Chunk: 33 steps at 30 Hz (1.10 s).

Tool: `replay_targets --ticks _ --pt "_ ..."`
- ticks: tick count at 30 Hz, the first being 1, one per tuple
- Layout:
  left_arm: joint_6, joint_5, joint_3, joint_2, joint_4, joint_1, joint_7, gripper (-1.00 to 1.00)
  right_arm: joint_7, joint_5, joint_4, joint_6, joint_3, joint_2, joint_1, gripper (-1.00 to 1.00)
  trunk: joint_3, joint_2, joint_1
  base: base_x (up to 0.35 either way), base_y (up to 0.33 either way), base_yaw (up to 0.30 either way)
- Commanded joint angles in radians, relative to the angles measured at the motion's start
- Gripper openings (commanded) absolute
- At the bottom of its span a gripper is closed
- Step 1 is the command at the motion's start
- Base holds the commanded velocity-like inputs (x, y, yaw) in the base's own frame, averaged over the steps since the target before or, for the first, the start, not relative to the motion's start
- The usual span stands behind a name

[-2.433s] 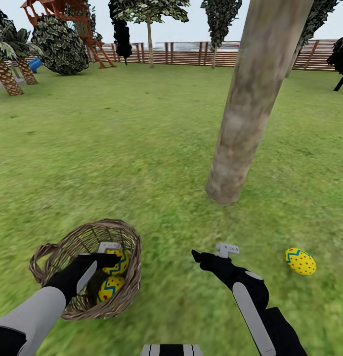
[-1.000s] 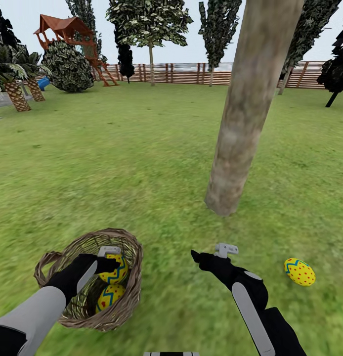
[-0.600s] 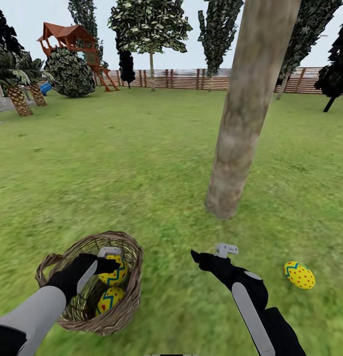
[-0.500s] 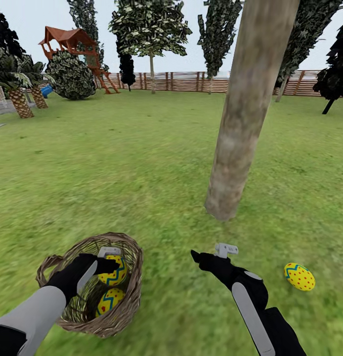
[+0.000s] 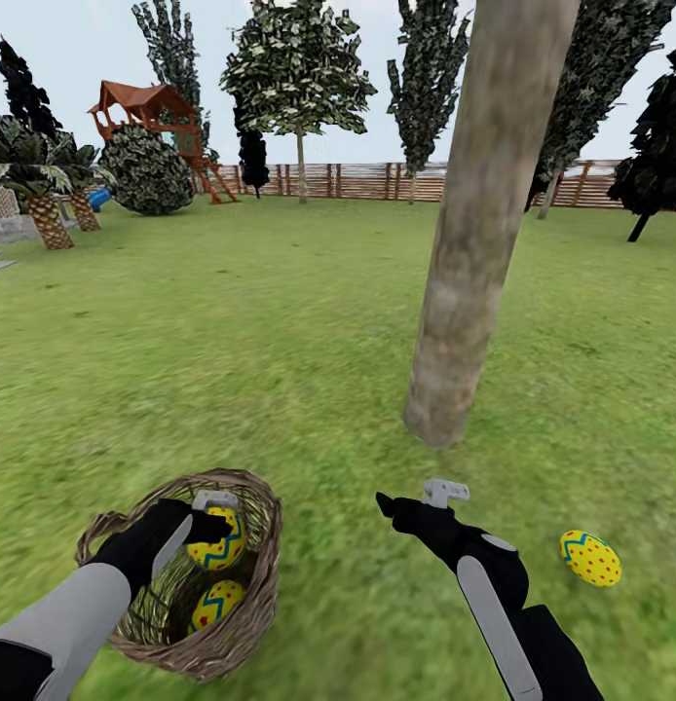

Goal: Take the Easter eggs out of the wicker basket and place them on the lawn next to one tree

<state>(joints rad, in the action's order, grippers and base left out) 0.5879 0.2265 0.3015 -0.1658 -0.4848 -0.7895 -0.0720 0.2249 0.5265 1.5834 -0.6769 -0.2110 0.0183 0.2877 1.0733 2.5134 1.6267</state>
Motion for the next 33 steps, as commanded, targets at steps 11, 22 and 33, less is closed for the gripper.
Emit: replay_targets --ticks 11,22,33 --pt "0.123 0.012 0.007 -0.003 -0.007 -0.001 0.0 -1.0 0.01 0.01 0.001 -0.003 -0.001 0.002 0.001 1.0 -0.042 -0.002 -0.005 0.0 0.0 0.0" --pt "0.254 0.018 -0.002 -0.009 -0.01 -0.002 -0.005 -1.0 0.009 0.01 0.001 -0.003 -0.002 0.001 0.0 1.0 -0.084 -0.005 -0.01 0.0 0.0 0.0" --pt "0.296 0.024 -0.006 -0.03 -0.009 0.001 -0.012 -1.0 -0.012 0.01 0.001 -0.003 -0.007 0.004 0.001 1.0 -0.127 -0.007 -0.015 -0.047 0.0 0.0"
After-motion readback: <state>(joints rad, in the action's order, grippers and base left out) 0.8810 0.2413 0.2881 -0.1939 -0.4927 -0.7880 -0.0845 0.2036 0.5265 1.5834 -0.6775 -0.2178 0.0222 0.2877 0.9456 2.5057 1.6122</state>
